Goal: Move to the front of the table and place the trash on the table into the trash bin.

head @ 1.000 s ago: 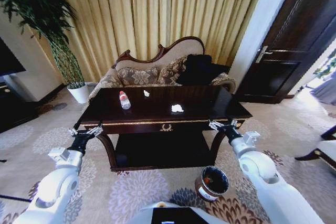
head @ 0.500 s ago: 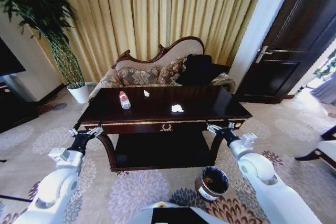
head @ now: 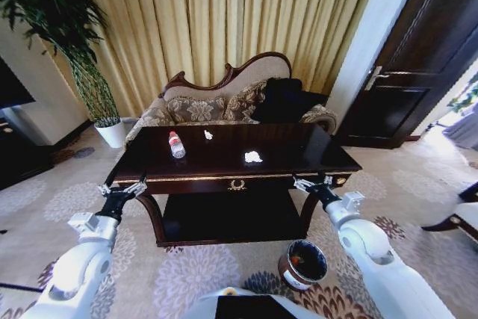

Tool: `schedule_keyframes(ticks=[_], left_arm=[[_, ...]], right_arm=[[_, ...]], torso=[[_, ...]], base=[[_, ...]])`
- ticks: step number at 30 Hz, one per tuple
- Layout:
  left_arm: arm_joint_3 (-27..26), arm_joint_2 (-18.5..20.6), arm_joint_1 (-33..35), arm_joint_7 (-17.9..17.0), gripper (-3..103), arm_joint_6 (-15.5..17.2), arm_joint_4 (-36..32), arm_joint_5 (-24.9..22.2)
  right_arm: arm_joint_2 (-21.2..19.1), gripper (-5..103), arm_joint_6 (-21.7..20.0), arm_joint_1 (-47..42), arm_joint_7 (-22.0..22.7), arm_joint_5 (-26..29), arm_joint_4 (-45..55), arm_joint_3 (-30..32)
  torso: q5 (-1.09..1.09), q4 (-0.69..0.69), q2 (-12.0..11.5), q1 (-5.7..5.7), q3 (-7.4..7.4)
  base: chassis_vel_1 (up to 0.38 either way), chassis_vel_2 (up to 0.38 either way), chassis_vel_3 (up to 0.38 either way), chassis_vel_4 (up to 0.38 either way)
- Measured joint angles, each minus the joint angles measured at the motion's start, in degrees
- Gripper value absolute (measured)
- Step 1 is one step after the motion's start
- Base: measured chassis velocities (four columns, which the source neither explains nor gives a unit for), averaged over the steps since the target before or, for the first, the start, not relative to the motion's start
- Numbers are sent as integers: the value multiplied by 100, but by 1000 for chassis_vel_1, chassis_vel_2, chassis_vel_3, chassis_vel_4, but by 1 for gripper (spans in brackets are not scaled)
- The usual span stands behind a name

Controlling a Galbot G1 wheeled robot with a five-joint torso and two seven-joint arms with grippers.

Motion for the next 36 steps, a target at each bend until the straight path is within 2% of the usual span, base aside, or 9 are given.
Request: schedule_keyframes(ticks=[6, 13, 30, 36], left_arm=[[-16, -20, 53, 11, 100, 0, -63, -3], [-88, -82, 152, 194, 100, -13, -91, -7], [-60, -109, 145, 207, 100, -35, -38, 1], [-62, -66, 130, 206, 100, -38, 5, 1]], right_arm=[[9, 100, -1, 12, 0, -5, 13, -9], [11, 100, -21, -27, 0, -10, 78, 16], [89, 100, -52, -37, -21, -62, 107, -4], [93, 100, -107, -54, -201, -127, 206, -71]], torso=[[0, -1, 0, 0, 0], [0, 0, 0, 0, 0], [0, -1, 0, 0, 0], [0, 0, 0, 1, 0]], base=[[-41, 51, 47, -36], [-35, 31, 37, -30], [-28, 21, 28, -25], [-9, 7, 8, -7]])
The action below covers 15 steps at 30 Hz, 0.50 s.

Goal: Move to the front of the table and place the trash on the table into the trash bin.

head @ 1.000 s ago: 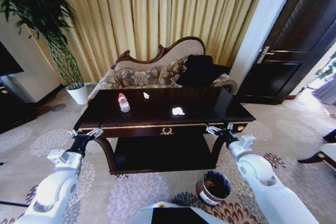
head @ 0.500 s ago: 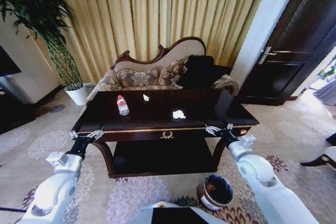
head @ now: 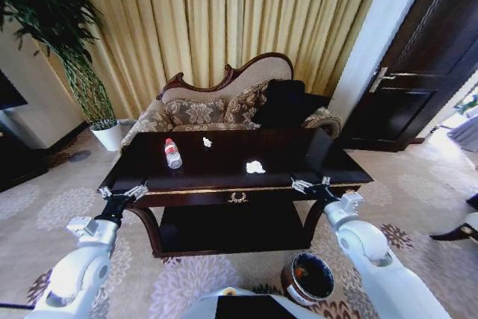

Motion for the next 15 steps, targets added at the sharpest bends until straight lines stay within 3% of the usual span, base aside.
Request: schedule_keyframes(ticks=[6, 15], left_arm=[[-45, 2, 39, -3, 100, -6, -9, -3], [-367, -58, 332, 17, 100, -98, -33, -3]], right_arm=[[-68, 100, -131, 144, -89, 79, 47, -122], [-554, 100, -148, 847, -347, 241, -339, -747]], torso=[[-1, 0, 1, -1, -1], [0, 1, 1, -1, 0]], base=[[0, 0, 0, 0], [0, 0, 0, 0]])
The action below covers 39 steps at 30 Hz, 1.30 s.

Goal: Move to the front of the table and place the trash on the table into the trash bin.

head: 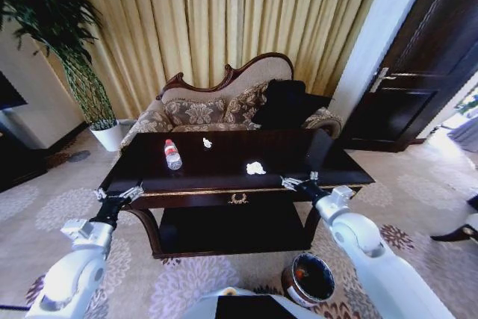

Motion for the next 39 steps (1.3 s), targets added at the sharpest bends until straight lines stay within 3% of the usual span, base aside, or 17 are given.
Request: schedule_keyframes(ticks=[13, 19, 29, 39], left_arm=[[-203, -115, 155, 63, 100, -88, 40, -55], [-184, -192, 124, 80, 100, -109, 54, -48], [-158, -371, 182, 101, 100, -165, 15, 22], [-140, -446, 209, 98, 100, -163, -69, 56]], right_arm=[[-17, 100, -31, 333, 37, 65, -99, -775], [83, 100, -48, 958, 301, 83, -335, -1297], [17, 100, -77, 1437, 362, 145, -685, -1526], [110, 100, -396, 1592, 620, 368, -829, -1801]], torso=[[0, -2, 0, 0, 0], [1, 1, 0, 0, 0], [1, -1, 0, 0, 0], [1, -1, 0, 0, 0]], base=[[0, 0, 0, 0], [0, 0, 0, 0], [0, 0, 0, 0], [0, 0, 0, 0]])
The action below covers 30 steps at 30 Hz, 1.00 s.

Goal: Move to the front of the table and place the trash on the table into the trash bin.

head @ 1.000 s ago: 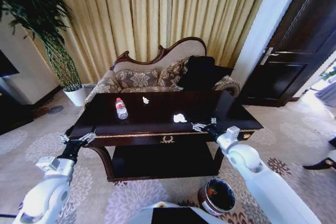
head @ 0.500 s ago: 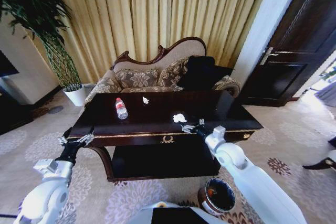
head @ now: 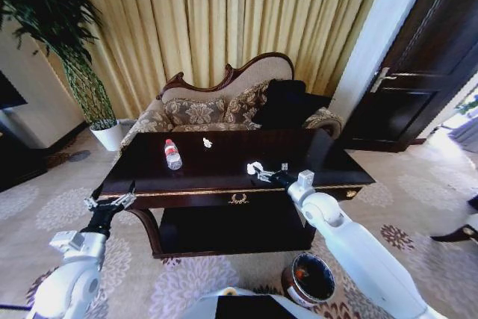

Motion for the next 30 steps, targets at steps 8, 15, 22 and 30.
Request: schedule_keyframes(ticks=[8, 15, 22, 30], left_arm=[[43, -75, -14, -5, 100, 0, -32, 51], [90, -67, -66, -23, 100, 20, -59, 67], [85, -108, -42, -27, 100, 20, -61, 95], [67, -118, -35, -27, 100, 11, -61, 110]], right_arm=[[-40, 103, -59, -18, 129, 74, 25, -89], [-43, 78, -59, 2, 147, 89, 9, -108], [-57, 55, -35, -38, 119, 76, -8, -108], [-73, 28, 12, -124, 87, 85, 29, 1]], torso=[[-1, 0, 0, 0, 0], [0, 0, 0, 0, 0], [0, 0, 0, 0, 0], [0, 0, 0, 0, 0]], base=[[0, 0, 0, 0], [0, 0, 0, 0], [0, 0, 0, 0], [0, 0, 0, 0]])
